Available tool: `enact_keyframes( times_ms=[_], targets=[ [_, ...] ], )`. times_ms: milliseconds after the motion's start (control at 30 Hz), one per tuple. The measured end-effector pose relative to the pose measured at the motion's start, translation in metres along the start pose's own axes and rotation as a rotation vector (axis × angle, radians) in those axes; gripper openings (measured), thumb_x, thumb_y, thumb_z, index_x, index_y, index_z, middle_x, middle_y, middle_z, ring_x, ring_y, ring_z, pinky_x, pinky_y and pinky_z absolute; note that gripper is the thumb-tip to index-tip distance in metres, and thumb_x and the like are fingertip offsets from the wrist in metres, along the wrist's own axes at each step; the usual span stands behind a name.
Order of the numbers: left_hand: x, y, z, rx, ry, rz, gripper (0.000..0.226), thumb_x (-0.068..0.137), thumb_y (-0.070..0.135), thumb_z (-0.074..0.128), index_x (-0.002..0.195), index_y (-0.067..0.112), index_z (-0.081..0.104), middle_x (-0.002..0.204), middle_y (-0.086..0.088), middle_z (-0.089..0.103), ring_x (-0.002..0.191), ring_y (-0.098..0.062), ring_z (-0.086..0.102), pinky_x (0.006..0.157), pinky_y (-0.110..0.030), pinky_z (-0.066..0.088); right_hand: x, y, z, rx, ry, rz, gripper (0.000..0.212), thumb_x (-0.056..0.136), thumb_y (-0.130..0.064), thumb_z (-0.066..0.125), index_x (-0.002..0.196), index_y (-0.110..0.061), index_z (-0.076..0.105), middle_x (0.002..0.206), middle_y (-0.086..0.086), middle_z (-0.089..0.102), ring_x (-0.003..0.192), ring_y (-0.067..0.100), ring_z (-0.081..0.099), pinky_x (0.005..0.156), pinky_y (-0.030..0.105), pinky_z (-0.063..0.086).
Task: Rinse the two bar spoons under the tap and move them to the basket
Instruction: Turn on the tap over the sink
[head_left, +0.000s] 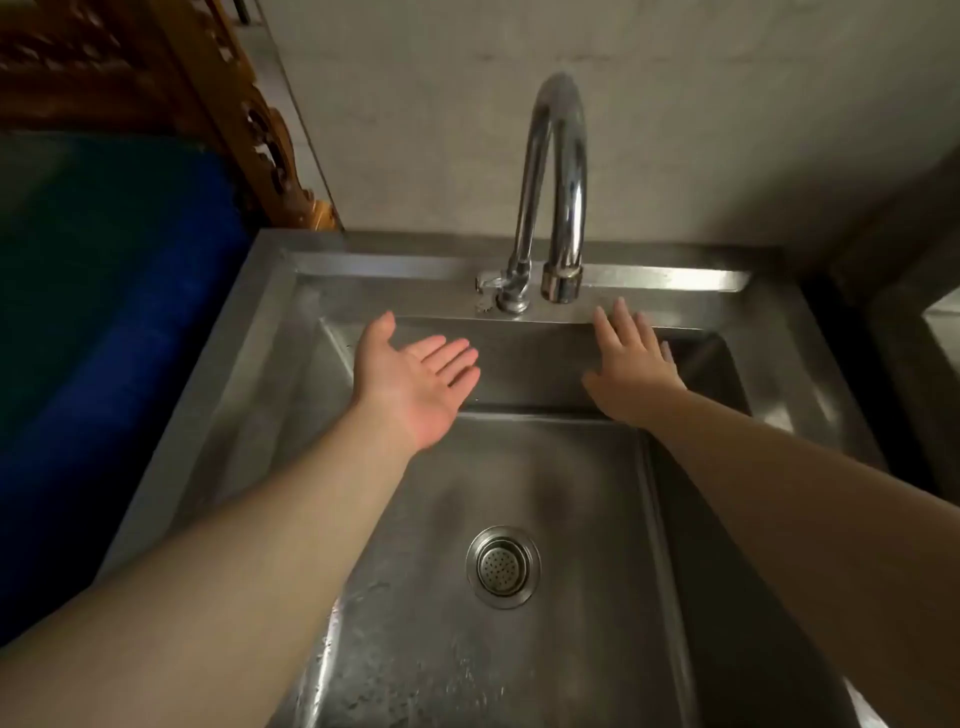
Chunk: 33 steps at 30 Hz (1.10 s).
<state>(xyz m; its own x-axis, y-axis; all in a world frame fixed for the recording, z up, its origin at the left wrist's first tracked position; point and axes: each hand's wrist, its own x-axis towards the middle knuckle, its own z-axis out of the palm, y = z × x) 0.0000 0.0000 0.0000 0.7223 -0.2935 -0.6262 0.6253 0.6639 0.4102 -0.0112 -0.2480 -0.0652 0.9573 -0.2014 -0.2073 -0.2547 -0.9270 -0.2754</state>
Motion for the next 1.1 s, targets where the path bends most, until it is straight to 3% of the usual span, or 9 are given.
enact_keyframes(
  times_ms=[100,233,467,1100],
  targets=[
    [0.01,0.001,0.001,-0.059,-0.082,-0.008,0.084,0.095,0.057,0.036,0.147,-0.008,0.026,0.15,-0.03,0.037,0.141,-0.041,0.035,0.115,-0.05,0.027,0.005,0.003,0.013,-0.152,-0.006,0.009,0.096,0.087,-0.024,0.059,0.155,-0.027,-0.009,0.165,-0.002,-0.019,0.15,0.025,-0.019,0.119,0.06,0.007],
    [0.017,0.003,0.005,-0.169,-0.183,0.016,0.086,0.095,0.056,0.035,0.147,-0.011,0.022,0.152,-0.033,0.031,0.143,-0.044,0.03,0.117,-0.052,0.023,0.003,0.004,0.025,-0.153,0.022,0.023,0.102,0.085,-0.022,0.062,0.154,-0.026,-0.013,0.164,-0.003,-0.023,0.149,0.025,-0.023,0.12,0.057,0.011],
    [0.017,0.007,0.012,-0.233,-0.252,0.046,0.086,0.096,0.053,0.034,0.144,-0.017,0.02,0.151,-0.038,0.027,0.142,-0.049,0.026,0.117,-0.054,0.022,0.003,0.002,0.028,-0.126,0.019,0.034,0.101,0.084,-0.009,0.055,0.154,-0.024,-0.017,0.162,-0.001,-0.028,0.147,0.025,-0.027,0.121,0.052,0.013],
    [0.019,0.015,0.017,-0.254,-0.338,0.066,0.088,0.097,0.058,0.029,0.146,-0.014,0.019,0.152,-0.038,0.026,0.142,-0.048,0.026,0.117,-0.054,0.022,0.004,0.003,0.028,-0.132,0.018,0.036,0.098,0.087,-0.005,0.05,0.153,-0.023,-0.019,0.161,0.0,-0.03,0.146,0.026,-0.029,0.119,0.048,0.014]
  ],
)
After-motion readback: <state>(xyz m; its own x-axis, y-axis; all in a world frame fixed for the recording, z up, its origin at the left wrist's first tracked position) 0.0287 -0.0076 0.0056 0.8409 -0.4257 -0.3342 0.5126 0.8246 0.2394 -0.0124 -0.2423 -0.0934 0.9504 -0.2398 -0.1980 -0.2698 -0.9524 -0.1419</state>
